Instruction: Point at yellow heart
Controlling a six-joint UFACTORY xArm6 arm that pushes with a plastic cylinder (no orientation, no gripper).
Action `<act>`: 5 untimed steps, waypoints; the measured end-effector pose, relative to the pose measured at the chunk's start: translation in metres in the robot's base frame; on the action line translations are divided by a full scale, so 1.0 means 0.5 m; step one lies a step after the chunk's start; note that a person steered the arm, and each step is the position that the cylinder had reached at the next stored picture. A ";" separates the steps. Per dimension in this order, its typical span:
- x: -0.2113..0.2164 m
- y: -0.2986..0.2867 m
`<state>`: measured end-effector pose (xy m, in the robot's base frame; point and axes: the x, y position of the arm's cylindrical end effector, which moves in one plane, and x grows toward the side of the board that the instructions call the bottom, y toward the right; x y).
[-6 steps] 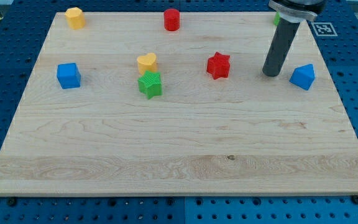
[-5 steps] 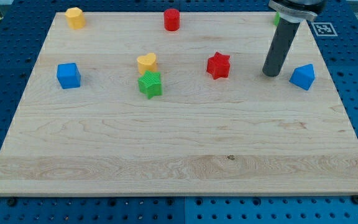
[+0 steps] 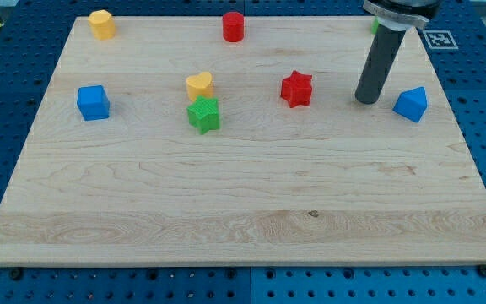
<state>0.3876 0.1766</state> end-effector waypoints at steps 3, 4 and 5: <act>-0.093 -0.083; -0.105 -0.164; -0.105 -0.273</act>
